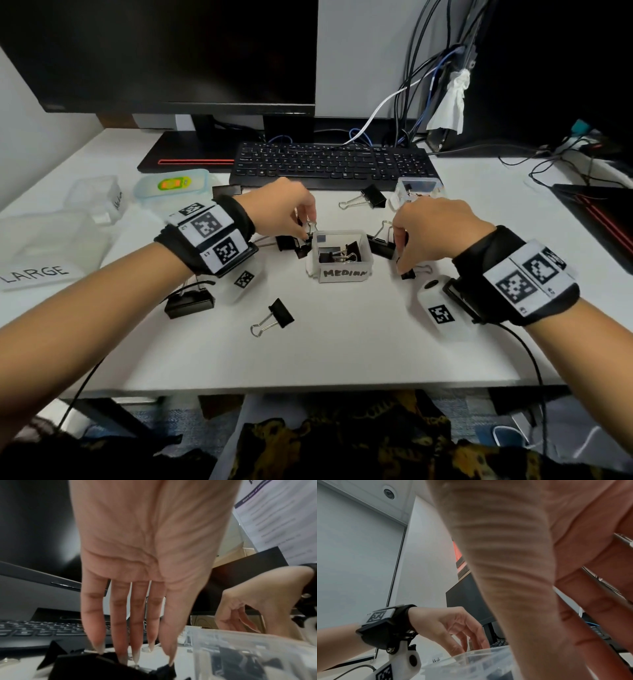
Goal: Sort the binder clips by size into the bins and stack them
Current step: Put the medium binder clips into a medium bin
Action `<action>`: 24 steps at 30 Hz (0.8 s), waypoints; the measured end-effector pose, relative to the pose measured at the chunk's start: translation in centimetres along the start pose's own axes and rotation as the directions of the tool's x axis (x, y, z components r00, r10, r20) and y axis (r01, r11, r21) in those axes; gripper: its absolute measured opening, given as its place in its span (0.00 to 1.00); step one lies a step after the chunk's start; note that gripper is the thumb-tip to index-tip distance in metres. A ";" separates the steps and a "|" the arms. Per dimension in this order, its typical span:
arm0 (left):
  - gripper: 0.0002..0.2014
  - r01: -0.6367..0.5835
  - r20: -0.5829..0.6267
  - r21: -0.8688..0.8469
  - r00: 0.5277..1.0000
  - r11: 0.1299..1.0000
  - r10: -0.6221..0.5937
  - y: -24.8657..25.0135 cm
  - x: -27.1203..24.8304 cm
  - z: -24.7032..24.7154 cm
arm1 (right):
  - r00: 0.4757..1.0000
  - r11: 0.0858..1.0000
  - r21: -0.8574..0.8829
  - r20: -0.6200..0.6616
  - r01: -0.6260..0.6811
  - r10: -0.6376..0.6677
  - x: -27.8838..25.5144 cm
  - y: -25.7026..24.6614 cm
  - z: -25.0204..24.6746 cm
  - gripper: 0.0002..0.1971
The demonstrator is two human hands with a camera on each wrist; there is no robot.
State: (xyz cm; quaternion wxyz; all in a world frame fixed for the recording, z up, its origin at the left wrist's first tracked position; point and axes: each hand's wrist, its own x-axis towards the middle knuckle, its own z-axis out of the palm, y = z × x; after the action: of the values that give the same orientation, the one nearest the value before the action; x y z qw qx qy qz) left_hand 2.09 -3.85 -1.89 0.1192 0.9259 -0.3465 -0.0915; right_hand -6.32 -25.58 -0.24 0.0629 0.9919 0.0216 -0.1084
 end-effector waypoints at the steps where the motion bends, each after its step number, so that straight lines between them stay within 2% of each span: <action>1: 0.15 0.000 0.008 0.026 1.000 1.000 0.000 0.1 0.4 0.2 | 1.000 1.000 0.004 0.014 -0.001 0.001 0.0 0.0 0.1 0.15; 7: 0.13 0.024 0.061 0.106 0.998 0.994 -0.030 0.1 1.9 0.7 | 0.995 0.998 0.030 0.085 0.052 -0.055 -0.1 0.0 0.7 0.12; 15: 0.11 0.028 0.039 0.103 0.999 0.994 -0.032 0.5 2.2 1.5 | 0.982 0.977 0.152 0.092 0.147 -0.162 -0.6 -0.6 1.6 0.15; 20: 0.12 0.041 0.054 0.034 0.998 0.999 -0.043 0.0 2.1 1.5 | 0.984 0.949 0.260 -0.060 0.177 -0.167 -0.4 -0.3 -0.1 0.04; 24: 0.12 0.036 0.058 0.031 0.998 0.999 -0.037 -0.2 2.0 1.5 | 0.961 0.879 0.437 -0.264 0.191 -0.077 0.1 0.7 -2.1 0.06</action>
State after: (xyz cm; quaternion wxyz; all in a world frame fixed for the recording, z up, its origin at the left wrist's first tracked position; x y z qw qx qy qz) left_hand 3.30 -5.24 -3.59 0.0936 0.9307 -0.3342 -0.1157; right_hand -5.75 -25.99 1.90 -0.1836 0.9803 0.0720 0.0057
